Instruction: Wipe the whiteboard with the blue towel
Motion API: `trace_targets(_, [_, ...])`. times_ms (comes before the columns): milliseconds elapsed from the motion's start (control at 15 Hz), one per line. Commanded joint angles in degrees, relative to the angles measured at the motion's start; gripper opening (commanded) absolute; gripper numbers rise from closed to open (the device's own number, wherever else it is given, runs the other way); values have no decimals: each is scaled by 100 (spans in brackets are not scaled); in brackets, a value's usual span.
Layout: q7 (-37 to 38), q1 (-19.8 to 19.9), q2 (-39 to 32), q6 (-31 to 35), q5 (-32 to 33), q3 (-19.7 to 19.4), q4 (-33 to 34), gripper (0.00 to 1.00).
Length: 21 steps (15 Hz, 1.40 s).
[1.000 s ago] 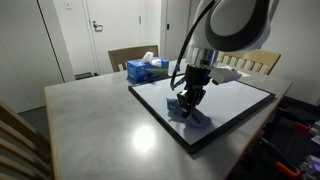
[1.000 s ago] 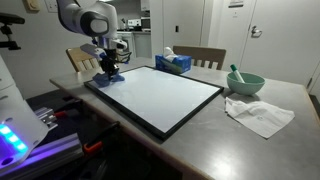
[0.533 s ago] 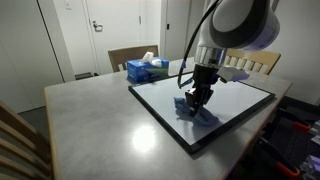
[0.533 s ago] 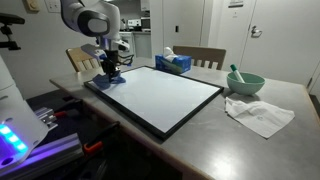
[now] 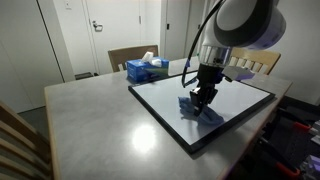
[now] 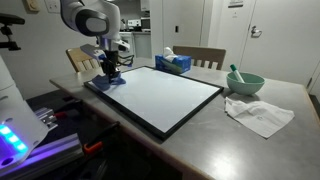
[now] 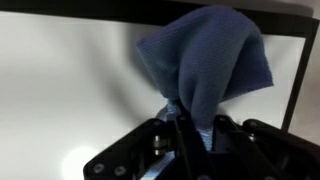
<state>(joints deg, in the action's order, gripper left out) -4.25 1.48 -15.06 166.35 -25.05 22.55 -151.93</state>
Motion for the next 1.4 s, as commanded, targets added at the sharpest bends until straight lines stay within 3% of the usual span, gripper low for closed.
trace_targets(0, [73,-178,-163,-121,239,-252,74,4])
trace_targets(800, [-187,23,-124,16,832,-1005,-575,4])
trace_targets(1133, [-804,548,-38,143,126,-907,-750,4])
trace_targets(1333, [-644,289,240,80,-74,-791,-672,4])
